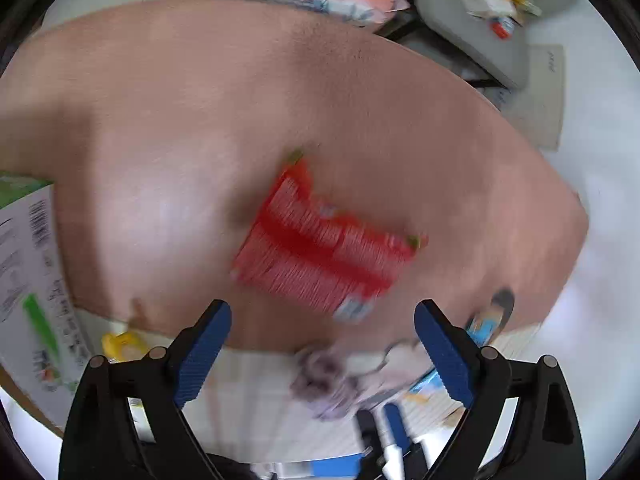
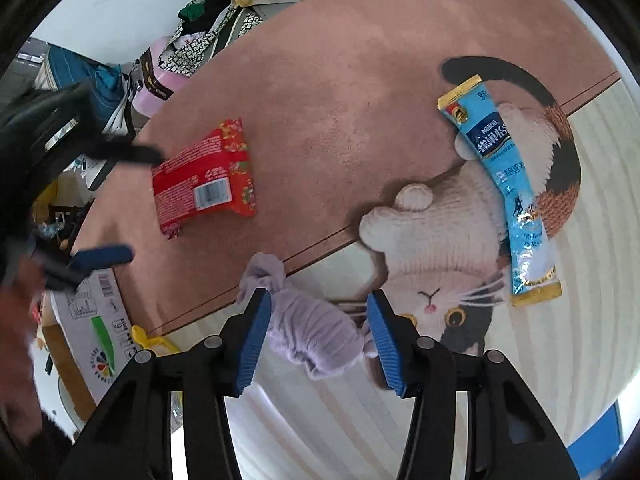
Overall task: Organize soft objects
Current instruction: 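Grasp the red snack bag with the left tool while the right tool grasps the lilac sock, then carry the red bag and sock into the box and open both tools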
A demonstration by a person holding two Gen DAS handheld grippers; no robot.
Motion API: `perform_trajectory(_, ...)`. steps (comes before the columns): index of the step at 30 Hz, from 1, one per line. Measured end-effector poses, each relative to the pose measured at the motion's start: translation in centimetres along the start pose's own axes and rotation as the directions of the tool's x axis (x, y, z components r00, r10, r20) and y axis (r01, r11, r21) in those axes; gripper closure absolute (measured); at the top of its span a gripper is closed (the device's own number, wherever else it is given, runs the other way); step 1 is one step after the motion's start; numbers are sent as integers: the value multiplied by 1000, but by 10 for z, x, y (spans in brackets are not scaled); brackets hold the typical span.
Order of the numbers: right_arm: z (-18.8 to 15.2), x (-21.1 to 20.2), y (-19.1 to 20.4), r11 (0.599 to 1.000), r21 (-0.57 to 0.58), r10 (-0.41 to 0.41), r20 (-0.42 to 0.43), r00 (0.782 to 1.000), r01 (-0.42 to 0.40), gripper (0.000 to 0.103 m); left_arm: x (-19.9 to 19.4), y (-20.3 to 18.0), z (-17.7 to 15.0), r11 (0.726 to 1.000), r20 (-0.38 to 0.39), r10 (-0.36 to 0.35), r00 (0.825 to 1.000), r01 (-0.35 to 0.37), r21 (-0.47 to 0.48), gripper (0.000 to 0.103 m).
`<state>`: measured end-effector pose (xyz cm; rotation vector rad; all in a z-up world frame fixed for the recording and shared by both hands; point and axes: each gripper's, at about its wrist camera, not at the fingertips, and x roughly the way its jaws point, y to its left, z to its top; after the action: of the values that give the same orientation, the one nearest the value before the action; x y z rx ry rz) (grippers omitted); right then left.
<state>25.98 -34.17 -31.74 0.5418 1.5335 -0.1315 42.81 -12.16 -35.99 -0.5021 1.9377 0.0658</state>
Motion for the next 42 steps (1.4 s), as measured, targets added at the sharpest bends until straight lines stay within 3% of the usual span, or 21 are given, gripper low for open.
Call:
perform_trajectory(3,7,7,-2,1000,8,7,-11,1000,-7,50,15,-8,14,997,-9,72,997,-73,-41,9)
perform_trajectory(7,9,12,2,999,-48,-2,-33,999,1,50,26,-21,13,980,3,189,982,-189,65,8)
perform_trajectory(12,6,17,15,988,-152,17,-83,996,-29,50,28,-26,-6,902,53,351,935,-353,248,8)
perform_trajectory(17,-4,42,42,964,-261,4,-173,985,-50,50,33,-18,-28,844,93,412,906,-418,336,7)
perform_trajectory(20,-10,54,54,948,-317,-40,-171,984,-17,48,38,-16,-43,785,136,459,878,-472,400,7)
perform_trajectory(22,-13,63,61,939,-342,-47,-187,981,-20,48,41,-16,-49,767,145,474,869,-488,417,7)
perform_trajectory(25,-18,75,67,932,-362,-68,-209,975,-13,49,42,-12,-51,787,126,456,881,-465,406,7)
perform_trajectory(26,-21,76,69,928,-373,-81,-208,975,-3,50,42,-11,-50,808,111,436,893,-443,389,7)
perform_trajectory(27,-24,77,70,928,-373,-83,-206,975,0,57,40,-7,-45,822,105,421,901,-428,377,7)
perform_trajectory(29,-29,77,70,934,-357,-101,-201,974,23,59,39,-3,-43,845,102,388,916,-397,357,7)
perform_trajectory(32,-36,77,66,939,-341,-125,-206,971,48,60,37,-2,-41,854,126,357,925,-378,356,9)
perform_trajectory(34,-38,78,65,942,-331,-123,-209,970,48,59,36,7,-49,858,142,332,933,-361,366,19)
perform_trajectory(35,-39,78,62,946,-323,-116,-214,970,42,58,35,5,-52,861,142,313,939,-343,376,29)
perform_trajectory(36,-39,79,62,949,-314,-114,-221,969,40,55,35,3,-54,860,141,299,944,-330,389,39)
perform_trajectory(38,-39,79,62,953,-300,-108,-226,968,36,54,34,-4,-59,848,140,289,947,-321,422,49)
perform_trajectory(40,-35,75,56,955,-293,-108,-227,968,38,51,34,-11,-69,796,185,339,922,-386,466,49)
perform_trajectory(42,-31,68,52,957,-288,-104,-221,970,37,49,33,-11,-72,772,200,346,917,-400,494,47)
